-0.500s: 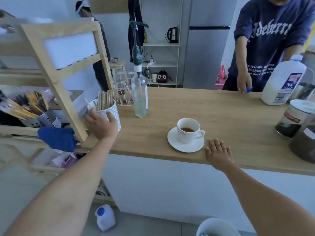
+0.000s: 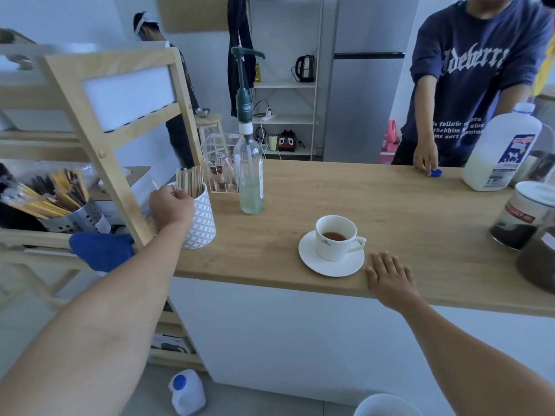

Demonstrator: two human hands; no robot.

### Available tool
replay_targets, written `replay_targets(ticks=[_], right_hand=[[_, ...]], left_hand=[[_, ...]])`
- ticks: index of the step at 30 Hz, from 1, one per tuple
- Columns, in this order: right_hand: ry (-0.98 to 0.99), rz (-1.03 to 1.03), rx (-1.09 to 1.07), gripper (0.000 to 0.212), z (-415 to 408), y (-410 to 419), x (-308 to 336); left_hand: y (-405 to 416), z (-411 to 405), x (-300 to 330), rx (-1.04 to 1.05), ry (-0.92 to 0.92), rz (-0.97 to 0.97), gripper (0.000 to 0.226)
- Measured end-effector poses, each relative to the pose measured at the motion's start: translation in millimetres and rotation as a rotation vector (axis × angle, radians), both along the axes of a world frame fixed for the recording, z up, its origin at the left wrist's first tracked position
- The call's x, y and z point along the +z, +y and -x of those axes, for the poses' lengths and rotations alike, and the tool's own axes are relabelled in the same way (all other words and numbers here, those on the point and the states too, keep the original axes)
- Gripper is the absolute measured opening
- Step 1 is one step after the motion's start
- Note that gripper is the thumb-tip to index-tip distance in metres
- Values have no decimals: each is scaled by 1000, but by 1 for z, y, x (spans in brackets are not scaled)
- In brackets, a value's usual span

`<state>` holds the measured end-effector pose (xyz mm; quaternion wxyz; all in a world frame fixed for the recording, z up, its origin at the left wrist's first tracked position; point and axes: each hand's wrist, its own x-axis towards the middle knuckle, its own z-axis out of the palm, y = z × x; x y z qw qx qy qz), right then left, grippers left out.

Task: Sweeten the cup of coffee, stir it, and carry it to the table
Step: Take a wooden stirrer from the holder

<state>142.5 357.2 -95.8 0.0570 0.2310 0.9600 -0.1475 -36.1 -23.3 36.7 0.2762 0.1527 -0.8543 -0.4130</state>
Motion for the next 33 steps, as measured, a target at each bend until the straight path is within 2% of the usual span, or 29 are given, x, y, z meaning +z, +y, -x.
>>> replay_targets(ticks=[6, 12, 16, 21, 25, 29, 33], right_hand=[[0, 2, -3, 57, 1, 0, 0], [-7, 4, 3, 57, 0, -2, 3], [-3, 9, 0, 57, 0, -2, 5], [-10, 4, 0, 57, -2, -3, 5], [-16, 2, 3, 57, -1, -3, 5], [-13, 4, -7, 57, -1, -2, 4], [-12, -6, -7, 57, -2, -2, 4]], left_hand=[[17, -6, 14, -83, 167, 151, 23], [56, -21, 36, -224, 540, 212, 17], [89, -42, 37, -286, 654, 228, 11], [120, -62, 9, -453, 608, 169, 11], [141, -78, -33, -508, 417, 119, 16], [155, -95, -72, -567, 291, 128, 18], [163, -109, -97, -601, 229, 224, 19]])
